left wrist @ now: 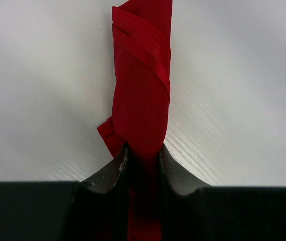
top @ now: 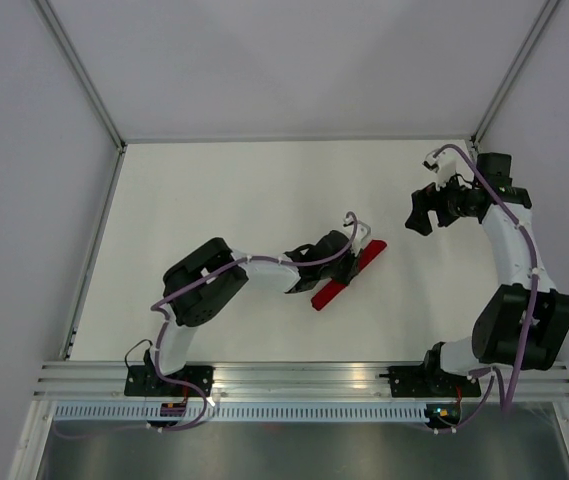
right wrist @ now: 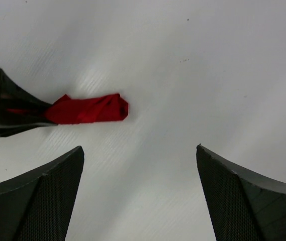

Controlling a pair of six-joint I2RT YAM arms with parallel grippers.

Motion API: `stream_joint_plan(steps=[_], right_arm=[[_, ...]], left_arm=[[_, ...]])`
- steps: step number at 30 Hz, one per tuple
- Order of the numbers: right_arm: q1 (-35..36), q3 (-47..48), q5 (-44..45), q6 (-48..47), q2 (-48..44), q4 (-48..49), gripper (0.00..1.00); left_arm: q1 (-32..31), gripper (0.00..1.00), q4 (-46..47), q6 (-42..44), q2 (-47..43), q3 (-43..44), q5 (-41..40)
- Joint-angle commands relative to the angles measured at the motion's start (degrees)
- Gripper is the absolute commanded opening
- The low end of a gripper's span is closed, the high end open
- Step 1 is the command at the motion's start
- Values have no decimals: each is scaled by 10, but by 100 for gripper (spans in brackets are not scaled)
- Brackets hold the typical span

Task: Fold the napkin, place the utensils inside, and roll it up
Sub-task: Roll the napkin with the utensil

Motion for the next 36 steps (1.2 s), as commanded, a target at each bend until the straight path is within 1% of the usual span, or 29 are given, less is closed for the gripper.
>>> stream_joint_plan(steps=[1,4,11,15,18,21,22,23,25,26,32,36], right_arm=[[-11,-26,18,15,-48,-23,97],[-15,-35,29,9,-89,-39,98],[-15,-35,19,17,-132,-91,98],[-15,-35,5,10,-149,-128,98],[-15,-35,-2,10,-162,-135,98],[-15,-35,-11,14,-171,-136,98],[-15,-35,-14,14,-171,-136,98],[-15,-35,-15,14,-170,-137,98],[-15,-36,-19,12,-169,-140,98],[-15,-37,-21,11,-168,-141,98],[-15,-41,-25,6,-168,-142,98],[-15,-46,-29,4,-168,-142,98]], left_arm=[[34,9,-158,-121,50,-17,-50],[51,9,-166,-168,53,-10,-52],[83,9,-183,-280,49,4,-44],[91,10,-194,-318,35,3,-45],[100,12,-203,-340,35,14,-31],[102,14,-222,-355,42,29,-34],[102,15,-226,-356,43,35,-34],[102,20,-227,-363,45,35,-35],[102,23,-232,-369,48,35,-35],[102,27,-233,-375,50,33,-35],[95,39,-231,-392,56,16,-42],[91,45,-225,-393,53,8,-45]])
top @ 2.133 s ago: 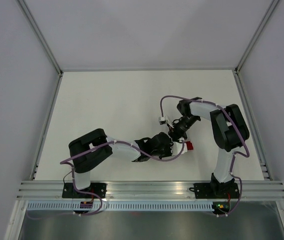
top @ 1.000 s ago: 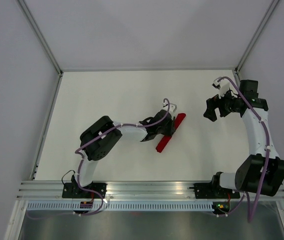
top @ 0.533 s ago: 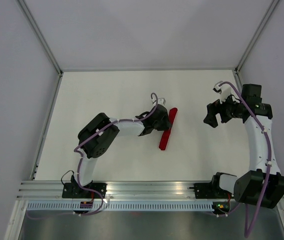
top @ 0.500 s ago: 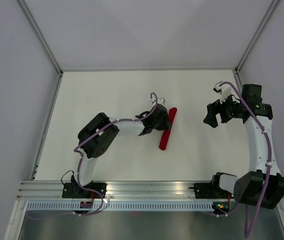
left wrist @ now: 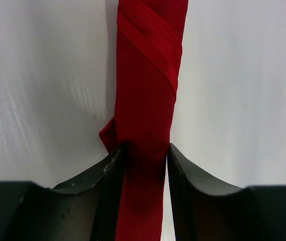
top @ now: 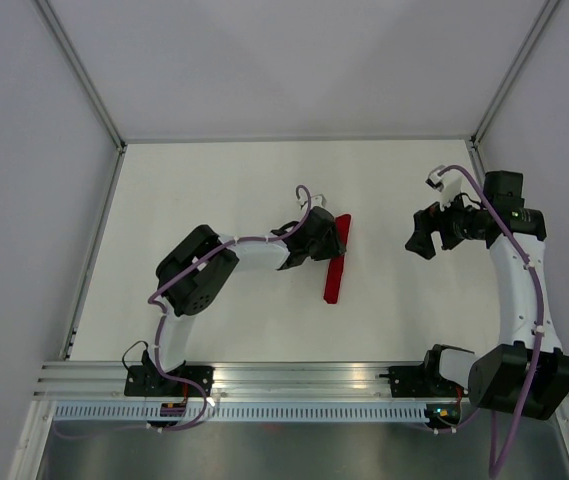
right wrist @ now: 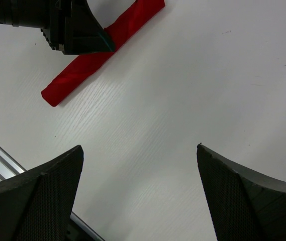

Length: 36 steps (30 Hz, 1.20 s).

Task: Fold the napkin, place the utensils inside, and roll it up
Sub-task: Roll the napkin with the utensil

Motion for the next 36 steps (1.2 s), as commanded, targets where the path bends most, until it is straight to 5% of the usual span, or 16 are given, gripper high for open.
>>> stream_joint_plan(steps=[1,36], right_arm=[[-3,-8,-13,3,-5,-6,98],[-3,-31,-5,-4,13,4,98]], left_arm=[[-5,46,-124,-20,44,-40,-20],[-21,59,-93,96,-44,-37,-19]])
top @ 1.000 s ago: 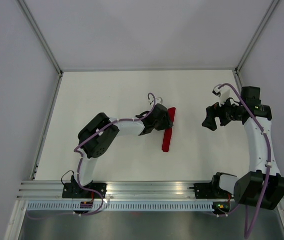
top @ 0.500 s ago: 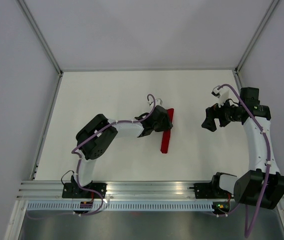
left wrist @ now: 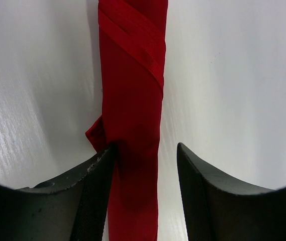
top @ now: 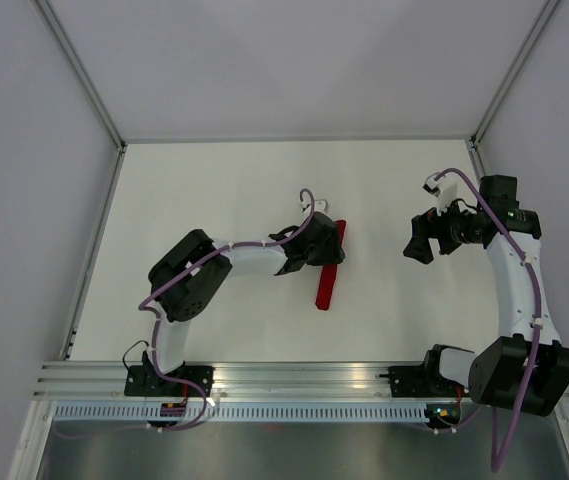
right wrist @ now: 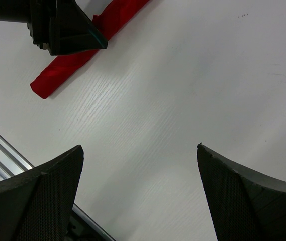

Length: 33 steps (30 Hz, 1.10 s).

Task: Fold the napkin, place the utensils inside, and roll it up
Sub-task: Roll the napkin with the utensil

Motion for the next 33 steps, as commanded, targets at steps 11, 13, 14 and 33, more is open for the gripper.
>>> stream_joint_plan(steps=[11,13,14,33], right_arm=[[-3,-8,2,-2,3,9,98],[-3,-9,2,-2,2,9,98],[-3,-9,2,-3,2,8,98],[-3,-8,1,-1,12,9,98]], left_arm=[[-1,61,-33,45,-25,-17,46],[2,61,-33,41,-34,-23,50],[3,61,-33,41,-37,-24,52],[71,65,-9,52,-112,-77,97]])
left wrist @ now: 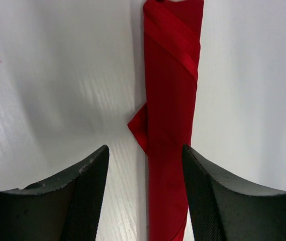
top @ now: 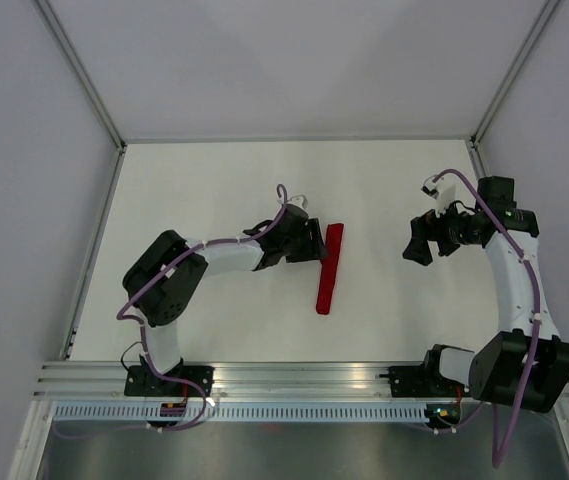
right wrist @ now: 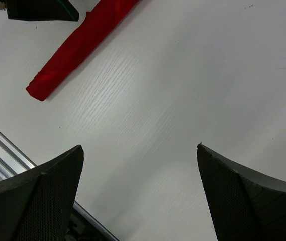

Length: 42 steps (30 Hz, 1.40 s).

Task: Fold the napkin, place the utensils inside, and roll it up
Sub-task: Roll the napkin with the utensil

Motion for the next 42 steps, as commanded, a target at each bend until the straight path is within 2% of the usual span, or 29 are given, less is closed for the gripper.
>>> stream_joint_plan(steps=[1,9,12,16,22,23,29,31,34,42], right_arm=[[-3,2,0,2,5,9,98],[-3,1,3,7,4,15,98],[-3,1,8,15,1,23,98],[-3,2,4,32,2,32,98],[-3,-7,0,71,-15,70,98],[-3,-7,1,84,-20,80,98],[-3,10,28,145,-28,112,98],[-3,22,31,162,-23,112,98],[-3,30,22,172,-20,108,98],[-3,16,24,193,-35,140,98]], left_arm=[[14,65,-5,33,-42,-1,17],[18,64,-16,54,-49,3,28],[18,64,-8,58,-77,-11,24],[19,65,-33,90,-144,-29,14],[27,69,-87,127,-301,-84,-1],[28,69,-107,132,-346,-97,-1],[38,72,-191,171,-479,-115,-31],[38,75,-219,184,-527,-119,-42],[40,77,-249,194,-569,-119,-52],[41,77,-281,193,-609,-125,-51]])
